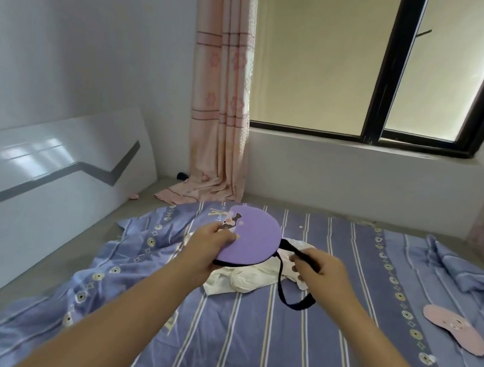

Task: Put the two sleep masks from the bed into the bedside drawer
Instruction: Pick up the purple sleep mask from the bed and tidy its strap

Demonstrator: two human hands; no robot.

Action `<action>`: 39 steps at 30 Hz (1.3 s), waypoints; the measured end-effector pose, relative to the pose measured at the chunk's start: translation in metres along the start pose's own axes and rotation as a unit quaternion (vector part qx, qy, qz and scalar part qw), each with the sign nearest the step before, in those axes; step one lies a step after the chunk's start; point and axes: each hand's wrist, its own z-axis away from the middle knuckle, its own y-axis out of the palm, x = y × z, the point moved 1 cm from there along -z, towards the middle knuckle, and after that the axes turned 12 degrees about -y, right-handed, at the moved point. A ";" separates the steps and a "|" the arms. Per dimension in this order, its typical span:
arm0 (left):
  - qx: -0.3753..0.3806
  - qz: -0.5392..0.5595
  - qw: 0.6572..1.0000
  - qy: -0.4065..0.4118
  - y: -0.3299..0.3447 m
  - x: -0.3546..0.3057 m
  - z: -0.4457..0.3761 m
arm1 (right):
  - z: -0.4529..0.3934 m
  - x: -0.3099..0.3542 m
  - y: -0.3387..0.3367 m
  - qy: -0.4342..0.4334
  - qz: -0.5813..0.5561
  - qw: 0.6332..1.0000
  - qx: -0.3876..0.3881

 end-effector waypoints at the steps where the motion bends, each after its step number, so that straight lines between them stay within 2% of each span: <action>1: -0.016 0.015 1.000 0.003 -0.003 0.000 -0.001 | 0.001 -0.002 -0.004 0.014 -0.001 1.000 0.000; 6: -0.146 0.000 0.989 0.034 -0.017 0.002 -0.018 | 0.000 -0.012 -0.013 0.056 -0.090 0.994 0.013; 8: -0.157 -0.009 0.987 0.041 -0.014 0.005 -0.020 | 0.000 -0.013 -0.008 0.059 -0.134 0.989 0.012; 11: -0.094 0.052 0.994 0.033 -0.002 0.010 -0.018 | 0.001 -0.012 0.010 0.085 -0.163 0.983 0.000; 15: -0.001 0.154 0.988 0.020 0.010 0.017 -0.019 | 0.004 -0.017 0.032 0.095 -0.089 0.991 0.035; 18: 0.002 0.221 0.975 0.013 0.009 0.017 -0.023 | 0.012 -0.020 0.039 0.026 -0.014 0.991 0.130; 19: -0.006 0.245 0.969 0.009 0.009 0.017 -0.023 | 0.014 -0.020 0.039 -0.021 0.050 0.984 0.167; 21: -0.014 0.296 0.955 -0.008 0.009 0.015 -0.024 | 0.018 -0.018 0.039 -0.161 0.226 0.940 0.199; 22: -0.013 0.316 0.948 -0.023 0.011 0.016 -0.026 | 0.018 -0.017 0.039 -0.217 0.277 0.914 0.202; 24: -0.004 0.324 0.944 -0.059 0.014 0.017 -0.026 | 0.017 -0.014 0.041 -0.251 0.285 0.902 0.206; 26: 0.031 0.333 0.939 -0.082 0.020 0.018 -0.024 | 0.014 -0.010 0.042 -0.214 0.223 0.924 0.227; 29: 0.079 0.344 0.932 -0.085 0.023 0.022 -0.025 | 0.012 -0.010 0.034 -0.055 0.022 0.971 0.230; 31: 0.094 0.352 0.929 -0.061 0.020 0.022 -0.026 | 0.014 -0.010 0.027 0.038 -0.136 0.977 0.161; 33: 0.083 0.336 0.938 -0.018 0.016 0.021 -0.030 | 0.018 -0.015 0.021 0.096 -0.250 0.962 0.057; 35: 0.031 0.279 0.959 0.028 0.012 0.020 -0.033 | 0.023 -0.017 0.020 0.114 -0.308 0.944 -0.025; 39: -0.073 0.104 0.989 0.081 0.012 0.029 -0.038 | 0.023 -0.012 0.023 0.047 -0.328 0.939 -0.093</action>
